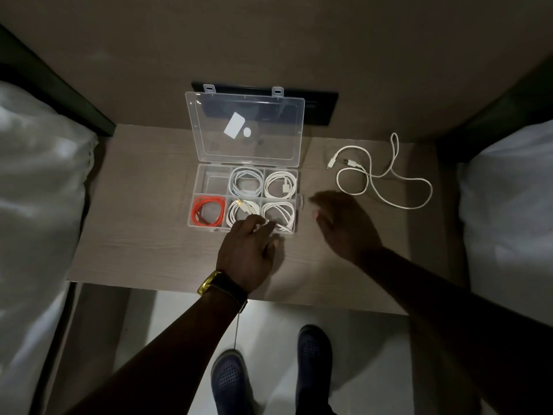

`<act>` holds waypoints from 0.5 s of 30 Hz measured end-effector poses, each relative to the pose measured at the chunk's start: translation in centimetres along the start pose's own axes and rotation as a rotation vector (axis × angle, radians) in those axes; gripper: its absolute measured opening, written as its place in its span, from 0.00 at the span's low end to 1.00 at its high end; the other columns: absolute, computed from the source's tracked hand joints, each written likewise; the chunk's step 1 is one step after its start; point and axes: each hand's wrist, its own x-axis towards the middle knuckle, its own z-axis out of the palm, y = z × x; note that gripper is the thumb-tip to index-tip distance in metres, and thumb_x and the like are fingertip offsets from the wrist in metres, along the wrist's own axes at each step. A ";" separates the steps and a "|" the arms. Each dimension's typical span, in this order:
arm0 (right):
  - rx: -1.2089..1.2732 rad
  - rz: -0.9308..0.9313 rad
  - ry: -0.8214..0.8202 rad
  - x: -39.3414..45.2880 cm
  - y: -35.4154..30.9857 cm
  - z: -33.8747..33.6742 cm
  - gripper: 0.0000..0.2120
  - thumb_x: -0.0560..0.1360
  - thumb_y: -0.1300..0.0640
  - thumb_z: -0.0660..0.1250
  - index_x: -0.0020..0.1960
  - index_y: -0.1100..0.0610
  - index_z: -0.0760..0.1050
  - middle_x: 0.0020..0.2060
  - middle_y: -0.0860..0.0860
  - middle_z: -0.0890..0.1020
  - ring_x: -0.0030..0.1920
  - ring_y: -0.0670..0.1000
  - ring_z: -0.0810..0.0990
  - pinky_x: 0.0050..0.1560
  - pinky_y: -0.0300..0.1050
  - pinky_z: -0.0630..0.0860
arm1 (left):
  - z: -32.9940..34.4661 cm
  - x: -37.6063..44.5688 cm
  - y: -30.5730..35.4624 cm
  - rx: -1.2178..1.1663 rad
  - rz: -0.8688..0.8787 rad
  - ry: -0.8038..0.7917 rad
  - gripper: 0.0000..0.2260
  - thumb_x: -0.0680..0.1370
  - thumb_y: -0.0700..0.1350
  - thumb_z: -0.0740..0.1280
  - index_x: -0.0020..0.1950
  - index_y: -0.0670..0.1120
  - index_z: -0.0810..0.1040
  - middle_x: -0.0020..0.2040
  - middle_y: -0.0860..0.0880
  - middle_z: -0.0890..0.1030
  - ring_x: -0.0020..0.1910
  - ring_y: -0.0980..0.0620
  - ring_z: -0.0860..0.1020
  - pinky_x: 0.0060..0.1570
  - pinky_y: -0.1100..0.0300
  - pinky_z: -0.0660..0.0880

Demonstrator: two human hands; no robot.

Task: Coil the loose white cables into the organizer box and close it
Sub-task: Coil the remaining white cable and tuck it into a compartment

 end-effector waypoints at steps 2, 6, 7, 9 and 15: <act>-0.027 0.144 -0.006 2.2 1.9 -0.9 0.17 0.77 0.62 0.64 0.66 0.58 0.76 0.62 0.59 0.80 0.63 0.63 0.76 0.63 0.55 0.73 | 0.0 -0.2 0.1 0.010 -0.006 0.036 0.19 0.73 0.48 0.68 0.63 0.47 0.78 0.58 0.43 0.79 0.53 0.40 0.77 0.50 0.47 0.76; -0.172 0.280 -0.023 7.8 6.5 -2.0 0.23 0.76 0.67 0.59 0.70 0.59 0.68 0.69 0.59 0.74 0.69 0.64 0.67 0.64 0.59 0.71 | -0.3 0.0 0.5 -0.045 -0.021 0.091 0.19 0.71 0.46 0.71 0.62 0.46 0.79 0.57 0.44 0.79 0.54 0.40 0.77 0.50 0.46 0.76; -0.204 0.326 -0.066 8.8 7.4 -2.2 0.23 0.75 0.67 0.59 0.70 0.60 0.67 0.68 0.60 0.73 0.70 0.64 0.66 0.64 0.60 0.71 | -0.4 0.1 0.7 -0.059 -0.020 0.106 0.19 0.71 0.45 0.70 0.62 0.46 0.79 0.57 0.43 0.79 0.54 0.40 0.77 0.51 0.46 0.75; -0.324 0.354 -0.140 9.3 8.3 -2.3 0.19 0.76 0.63 0.61 0.66 0.61 0.68 0.62 0.62 0.76 0.67 0.65 0.68 0.59 0.61 0.73 | -0.5 0.3 1.2 -0.096 -0.002 0.153 0.17 0.71 0.44 0.69 0.60 0.45 0.80 0.56 0.43 0.80 0.53 0.40 0.78 0.51 0.46 0.75; -0.182 -0.144 -0.156 4.9 4.2 -4.7 0.16 0.79 0.58 0.54 0.52 0.61 0.81 0.48 0.59 0.80 0.48 0.62 0.78 0.49 0.54 0.75 | -1.6 2.2 5.3 -0.317 -0.056 0.246 0.15 0.76 0.50 0.67 0.59 0.44 0.79 0.55 0.43 0.81 0.55 0.44 0.77 0.55 0.50 0.74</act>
